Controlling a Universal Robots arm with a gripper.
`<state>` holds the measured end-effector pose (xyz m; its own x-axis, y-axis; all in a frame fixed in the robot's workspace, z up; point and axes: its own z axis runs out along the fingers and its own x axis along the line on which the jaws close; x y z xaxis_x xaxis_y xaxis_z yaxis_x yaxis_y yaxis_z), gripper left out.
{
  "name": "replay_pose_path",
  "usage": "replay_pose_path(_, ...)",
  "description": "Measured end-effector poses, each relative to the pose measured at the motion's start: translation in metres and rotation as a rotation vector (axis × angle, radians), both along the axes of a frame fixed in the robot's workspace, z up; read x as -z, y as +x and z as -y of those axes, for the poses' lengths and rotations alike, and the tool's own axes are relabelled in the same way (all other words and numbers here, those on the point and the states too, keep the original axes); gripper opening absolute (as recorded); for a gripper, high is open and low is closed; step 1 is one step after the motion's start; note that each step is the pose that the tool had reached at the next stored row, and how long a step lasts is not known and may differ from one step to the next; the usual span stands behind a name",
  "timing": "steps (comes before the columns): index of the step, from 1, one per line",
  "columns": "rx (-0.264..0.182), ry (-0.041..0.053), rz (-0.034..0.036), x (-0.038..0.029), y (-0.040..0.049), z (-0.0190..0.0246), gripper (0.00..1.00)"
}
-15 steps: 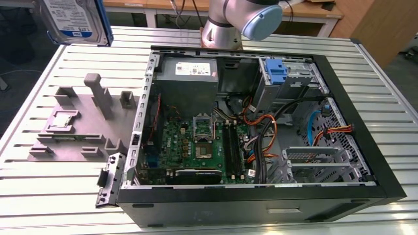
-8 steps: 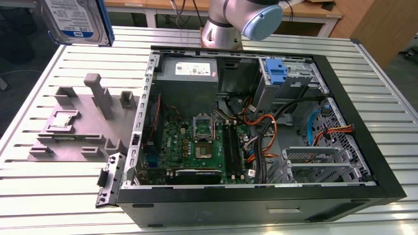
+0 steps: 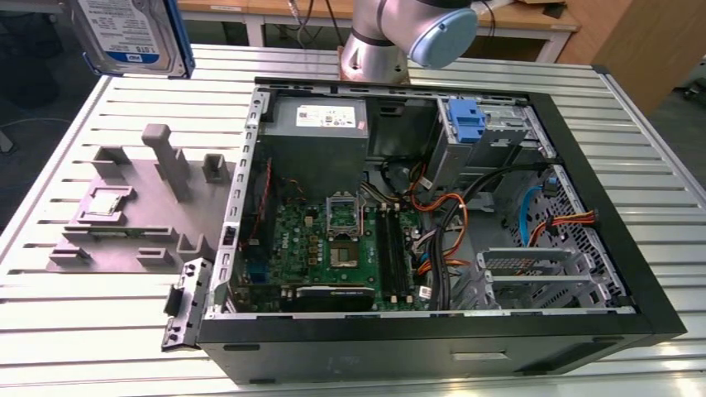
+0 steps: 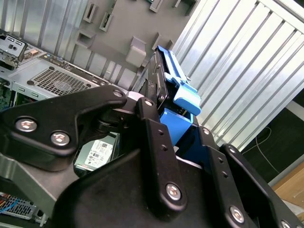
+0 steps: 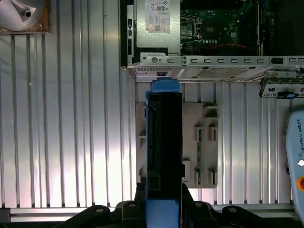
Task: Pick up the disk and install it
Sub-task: 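Pick up the disk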
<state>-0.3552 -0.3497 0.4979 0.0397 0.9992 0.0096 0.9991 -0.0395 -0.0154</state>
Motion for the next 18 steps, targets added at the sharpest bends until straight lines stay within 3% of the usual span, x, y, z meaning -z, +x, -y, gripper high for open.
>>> replay_pose_path(10, 0.000, 0.0000, 0.0000, 0.0000, 0.0001, 0.0009, 0.37)
replay_pose_path(18, 0.000, -0.0076, 0.0001, 0.0002, 0.0009, 0.0129, 0.37)
